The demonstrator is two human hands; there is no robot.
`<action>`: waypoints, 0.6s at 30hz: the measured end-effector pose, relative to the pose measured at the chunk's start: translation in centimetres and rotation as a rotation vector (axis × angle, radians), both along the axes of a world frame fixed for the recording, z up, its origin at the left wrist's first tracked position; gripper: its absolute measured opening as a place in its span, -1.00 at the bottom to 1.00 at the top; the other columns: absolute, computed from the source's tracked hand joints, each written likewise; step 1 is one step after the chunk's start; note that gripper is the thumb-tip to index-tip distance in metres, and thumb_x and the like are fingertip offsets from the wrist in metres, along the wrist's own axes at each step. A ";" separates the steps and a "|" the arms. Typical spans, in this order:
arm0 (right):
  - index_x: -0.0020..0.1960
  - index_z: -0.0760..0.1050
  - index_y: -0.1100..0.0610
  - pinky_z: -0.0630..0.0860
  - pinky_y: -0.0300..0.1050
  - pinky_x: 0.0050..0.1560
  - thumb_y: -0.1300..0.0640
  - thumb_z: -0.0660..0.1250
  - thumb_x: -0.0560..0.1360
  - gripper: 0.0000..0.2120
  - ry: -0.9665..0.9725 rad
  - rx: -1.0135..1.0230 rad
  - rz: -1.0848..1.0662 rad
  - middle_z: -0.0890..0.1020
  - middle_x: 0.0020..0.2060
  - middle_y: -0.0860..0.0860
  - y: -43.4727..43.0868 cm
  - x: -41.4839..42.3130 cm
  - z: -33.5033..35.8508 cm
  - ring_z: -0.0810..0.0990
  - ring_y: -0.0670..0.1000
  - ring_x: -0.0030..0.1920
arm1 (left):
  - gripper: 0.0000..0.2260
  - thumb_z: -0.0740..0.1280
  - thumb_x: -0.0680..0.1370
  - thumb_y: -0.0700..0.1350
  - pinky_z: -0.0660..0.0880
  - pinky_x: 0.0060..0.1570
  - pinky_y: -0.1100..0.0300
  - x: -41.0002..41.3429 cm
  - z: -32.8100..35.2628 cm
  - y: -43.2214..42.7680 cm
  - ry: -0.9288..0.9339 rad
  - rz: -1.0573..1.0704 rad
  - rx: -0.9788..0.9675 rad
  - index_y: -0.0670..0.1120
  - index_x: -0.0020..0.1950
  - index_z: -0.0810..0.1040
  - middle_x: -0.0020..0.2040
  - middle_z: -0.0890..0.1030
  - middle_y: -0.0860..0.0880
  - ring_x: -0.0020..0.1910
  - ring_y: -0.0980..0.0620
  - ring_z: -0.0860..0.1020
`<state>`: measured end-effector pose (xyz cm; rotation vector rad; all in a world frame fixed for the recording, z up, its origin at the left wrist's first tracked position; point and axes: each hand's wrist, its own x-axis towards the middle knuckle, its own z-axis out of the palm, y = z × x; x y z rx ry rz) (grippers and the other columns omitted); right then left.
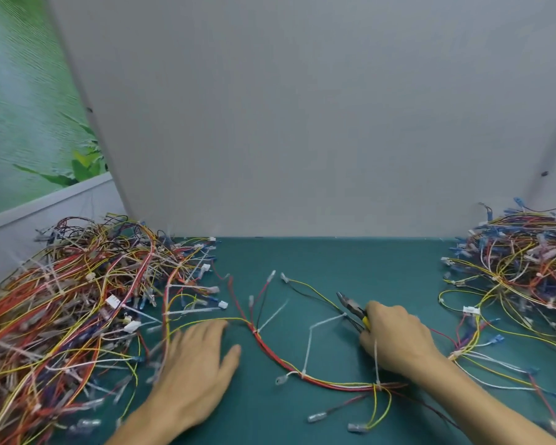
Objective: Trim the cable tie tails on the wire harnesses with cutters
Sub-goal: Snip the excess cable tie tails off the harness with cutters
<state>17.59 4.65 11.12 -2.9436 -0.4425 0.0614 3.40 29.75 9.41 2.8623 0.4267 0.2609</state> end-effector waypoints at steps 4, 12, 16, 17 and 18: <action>-0.06 0.29 0.11 0.33 -0.05 -0.19 0.15 0.12 0.50 -0.96 -0.009 0.000 0.011 0.54 -0.10 0.11 -0.1 -0.1 -0.2 0.56 0.23 0.01 | -0.54 0.17 0.61 0.05 0.16 0.41 0.12 -2.2 0.4 4.4 -0.089 0.147 -0.138 -0.07 0.48 0.24 0.43 0.37 -0.08 0.41 -0.02 0.31; -0.10 0.24 0.11 0.33 -0.05 -0.19 0.17 0.09 0.51 -0.97 0.012 0.003 0.005 0.57 0.01 0.13 0.1 -0.5 -0.4 0.57 0.21 0.04 | -0.48 0.35 0.53 -0.06 0.30 0.33 0.04 -3.9 3.3 5.8 -0.086 0.288 0.035 -0.15 0.46 0.34 0.36 0.47 -0.14 0.34 -0.14 0.43; -0.13 0.25 0.07 0.37 -0.02 -0.13 0.05 0.15 0.55 -0.86 -0.090 0.117 0.069 0.54 -0.01 0.06 0.3 -0.7 1.5 0.52 0.18 0.04 | -0.48 0.37 0.51 0.00 0.32 0.31 0.16 -3.8 4.7 2.5 -0.200 0.089 0.059 -0.02 0.46 0.36 0.36 0.49 0.03 0.32 0.02 0.46; -0.16 0.23 0.05 0.36 -0.02 -0.14 0.01 0.18 0.56 -0.80 -0.135 0.164 0.099 0.53 -0.07 0.03 0.6 -1.0 2.1 0.51 0.17 0.00 | -0.47 0.38 0.51 0.00 0.31 0.30 0.20 -3.6 5.1 1.8 -0.230 0.037 0.044 0.01 0.46 0.36 0.35 0.49 0.05 0.30 0.01 0.48; -0.21 0.20 0.01 0.35 -0.02 -0.17 -0.04 0.21 0.56 -0.75 -0.144 0.228 0.147 0.51 -0.16 -0.02 1.0 -1.6 2.8 0.50 0.15 -0.07 | -0.47 0.39 0.50 0.00 0.32 0.27 0.23 -3.3 5.5 1.1 -0.254 -0.012 -0.002 0.05 0.46 0.35 0.35 0.48 0.08 0.22 -0.01 0.53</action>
